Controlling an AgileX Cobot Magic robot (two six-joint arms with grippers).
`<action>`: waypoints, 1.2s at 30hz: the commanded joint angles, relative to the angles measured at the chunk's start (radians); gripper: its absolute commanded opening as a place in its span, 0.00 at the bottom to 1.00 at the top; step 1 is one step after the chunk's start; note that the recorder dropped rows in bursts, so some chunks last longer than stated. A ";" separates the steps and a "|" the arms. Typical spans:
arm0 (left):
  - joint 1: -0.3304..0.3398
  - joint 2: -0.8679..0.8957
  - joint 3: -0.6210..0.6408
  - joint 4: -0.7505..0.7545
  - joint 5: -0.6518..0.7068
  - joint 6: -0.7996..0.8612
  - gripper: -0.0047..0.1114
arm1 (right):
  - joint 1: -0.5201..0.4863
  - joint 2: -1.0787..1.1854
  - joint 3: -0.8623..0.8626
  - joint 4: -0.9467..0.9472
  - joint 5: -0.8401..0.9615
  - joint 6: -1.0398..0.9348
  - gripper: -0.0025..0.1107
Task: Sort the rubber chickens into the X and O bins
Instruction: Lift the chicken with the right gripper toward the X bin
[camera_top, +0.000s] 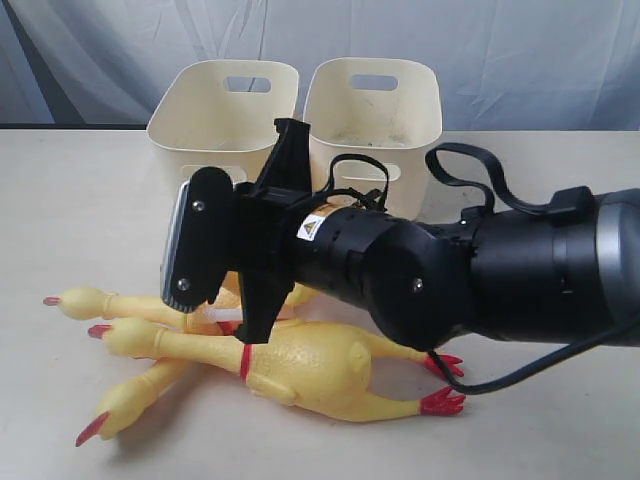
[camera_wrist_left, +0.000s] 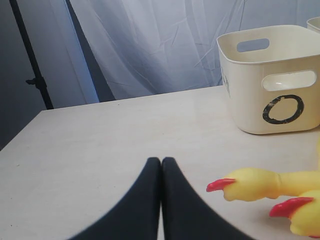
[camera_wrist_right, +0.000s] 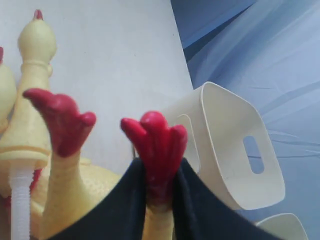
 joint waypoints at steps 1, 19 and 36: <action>-0.001 -0.005 0.001 0.000 -0.007 -0.001 0.04 | 0.003 -0.028 -0.002 0.110 -0.034 -0.099 0.01; -0.001 -0.005 0.001 0.000 -0.007 -0.001 0.04 | 0.003 -0.086 -0.002 0.485 -0.277 -0.330 0.01; -0.001 -0.005 0.001 0.000 -0.009 -0.001 0.04 | 0.003 -0.172 -0.002 0.326 -0.444 -0.009 0.01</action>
